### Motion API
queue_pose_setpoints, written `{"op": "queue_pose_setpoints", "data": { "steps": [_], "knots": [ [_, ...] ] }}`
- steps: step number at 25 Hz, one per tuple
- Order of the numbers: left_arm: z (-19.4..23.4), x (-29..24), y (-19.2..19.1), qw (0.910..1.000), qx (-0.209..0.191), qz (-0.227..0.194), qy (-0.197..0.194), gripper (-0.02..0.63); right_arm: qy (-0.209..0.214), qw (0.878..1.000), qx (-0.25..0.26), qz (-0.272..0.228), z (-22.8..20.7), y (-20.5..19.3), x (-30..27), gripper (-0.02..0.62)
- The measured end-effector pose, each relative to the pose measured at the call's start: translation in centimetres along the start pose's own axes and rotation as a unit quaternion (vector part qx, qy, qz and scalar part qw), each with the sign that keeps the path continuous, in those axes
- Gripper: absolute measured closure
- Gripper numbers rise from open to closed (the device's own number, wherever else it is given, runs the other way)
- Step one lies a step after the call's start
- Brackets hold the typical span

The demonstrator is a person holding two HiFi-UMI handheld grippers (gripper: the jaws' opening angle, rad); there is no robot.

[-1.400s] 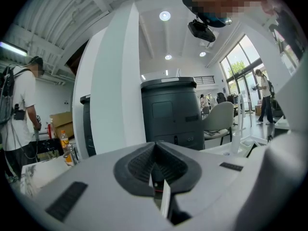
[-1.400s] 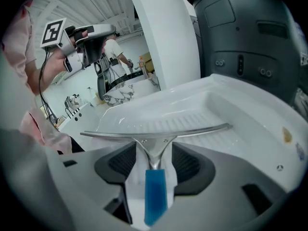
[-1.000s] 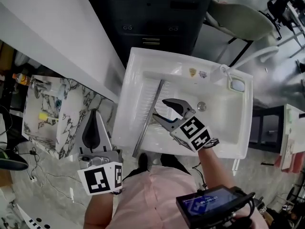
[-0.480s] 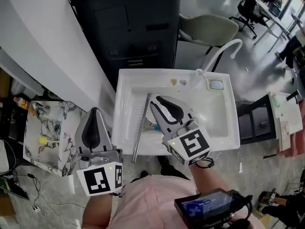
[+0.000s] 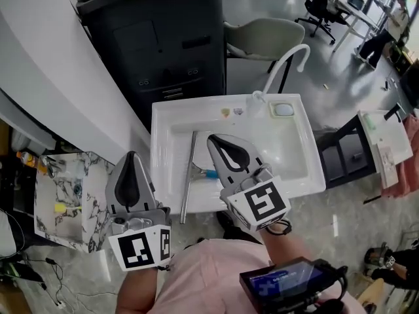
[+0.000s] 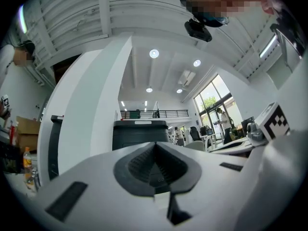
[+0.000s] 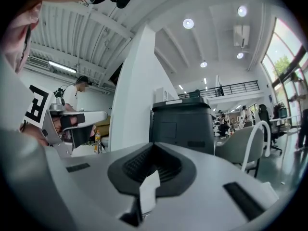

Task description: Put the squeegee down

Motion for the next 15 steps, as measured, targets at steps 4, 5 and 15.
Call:
{"op": "queue_pose_setpoints", "data": {
  "steps": [4,5,15],
  "knots": [
    [-0.39,0.12,-0.06,1.0000,0.003,0.000,-0.005,0.597,-0.009,1.000,0.009,-0.003,0.07,0.15,0.30,0.597],
    [-0.45,0.11,-0.05,1.0000,0.003,0.000,-0.006,0.597,-0.011,1.000,0.010,-0.006,0.06,0.23,0.37,0.597],
    [-0.62,-0.05,-0.41,1.0000,0.004,0.003,-0.008,0.597,-0.009,1.000,0.012,-0.006,-0.21,0.33,0.34,0.597]
  ]
}}
Point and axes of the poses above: the fingertips, and each gripper's own axes: x backward along the fingers, z to its left, y out of its top, the point moved 7 cm from there along x, backward along the fingers, and after that the axes turned 11 degrees about y, right-handed, at the moved point
